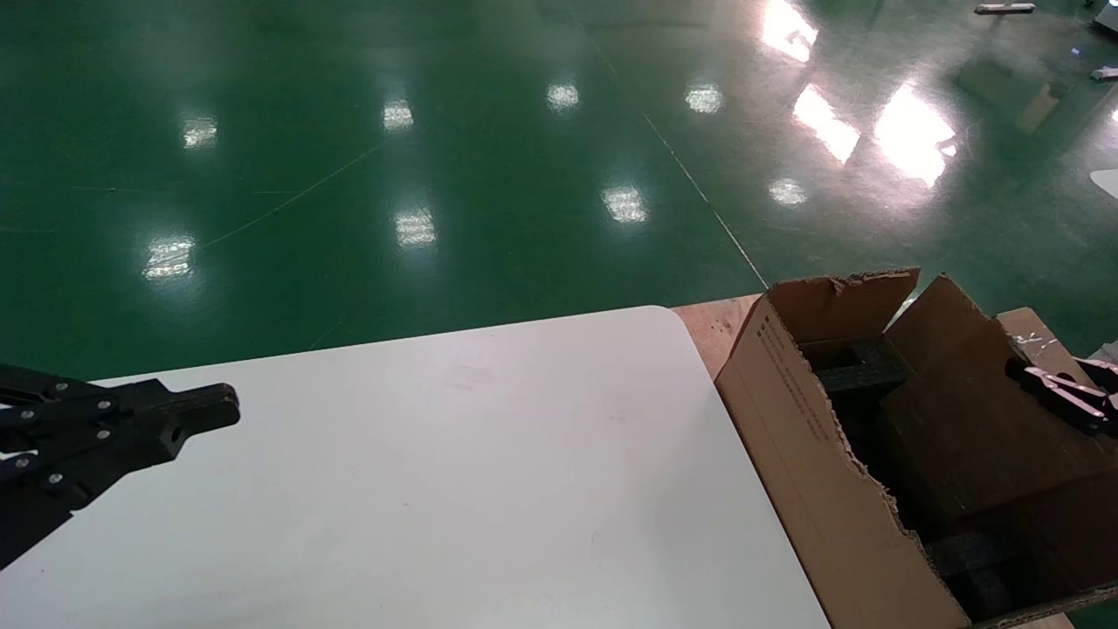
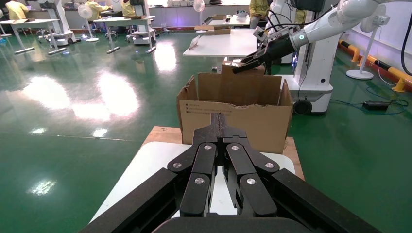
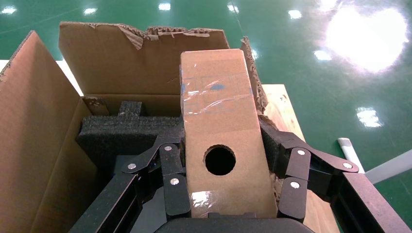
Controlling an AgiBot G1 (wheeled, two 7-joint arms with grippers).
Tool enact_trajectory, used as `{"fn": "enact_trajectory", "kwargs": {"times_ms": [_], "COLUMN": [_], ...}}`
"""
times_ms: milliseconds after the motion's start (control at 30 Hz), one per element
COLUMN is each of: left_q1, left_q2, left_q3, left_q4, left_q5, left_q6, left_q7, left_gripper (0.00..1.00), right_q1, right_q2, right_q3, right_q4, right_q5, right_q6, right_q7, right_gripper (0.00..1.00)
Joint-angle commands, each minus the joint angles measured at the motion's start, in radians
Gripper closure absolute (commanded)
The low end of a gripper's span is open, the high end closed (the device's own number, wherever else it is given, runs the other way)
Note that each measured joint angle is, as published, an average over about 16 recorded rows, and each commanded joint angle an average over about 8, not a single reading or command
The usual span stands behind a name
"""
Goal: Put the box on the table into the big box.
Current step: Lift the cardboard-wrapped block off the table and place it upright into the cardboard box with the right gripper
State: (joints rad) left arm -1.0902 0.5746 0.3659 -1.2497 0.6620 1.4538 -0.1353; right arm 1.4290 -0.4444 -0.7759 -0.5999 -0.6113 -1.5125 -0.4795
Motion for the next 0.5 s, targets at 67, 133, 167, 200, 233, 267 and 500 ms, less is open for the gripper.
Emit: {"fn": "enact_trajectory", "kwargs": {"times_ms": [67,133,167,200,233,267,500], "left_q1": [0.000,0.000,0.000,0.000,0.000,0.000,0.000], "left_q2": [0.000,0.000,0.000,0.000,0.000,0.000,0.000], "left_q3": [0.000,0.000,0.000,0.000,0.000,0.000,0.000], "left_q4": [0.000,0.000,0.000,0.000,0.000,0.000,0.000], "left_q5": [0.000,0.000,0.000,0.000,0.000,0.000,0.000], "left_q6": [0.000,0.000,0.000,0.000,0.000,0.000,0.000], "left_q7": [0.000,0.000,0.000,0.000,0.000,0.000,0.000], "left_gripper": [1.00,1.00,1.00,1.00,1.00,1.00,1.00], "right_q1": [0.011,0.017,0.021,0.024,0.027,0.030,0.051], "right_q2": [-0.007,-0.009,-0.011,-0.012,-0.014,-0.016,-0.027], "right_q3": [-0.010,-0.016,-0.019,-0.021,-0.024,-0.026,-0.035], "right_q4": [-0.008,-0.015,-0.018,-0.022,-0.025,-0.028,-0.043], "right_q5": [-0.004,-0.006,-0.007,-0.008,-0.008,-0.008,-0.003], "right_q6": [0.000,0.000,0.000,0.000,0.001,0.001,0.014], "right_q7": [-0.005,-0.007,-0.008,-0.010,-0.011,-0.012,-0.016], "right_gripper": [1.00,1.00,1.00,1.00,1.00,1.00,1.00]}}
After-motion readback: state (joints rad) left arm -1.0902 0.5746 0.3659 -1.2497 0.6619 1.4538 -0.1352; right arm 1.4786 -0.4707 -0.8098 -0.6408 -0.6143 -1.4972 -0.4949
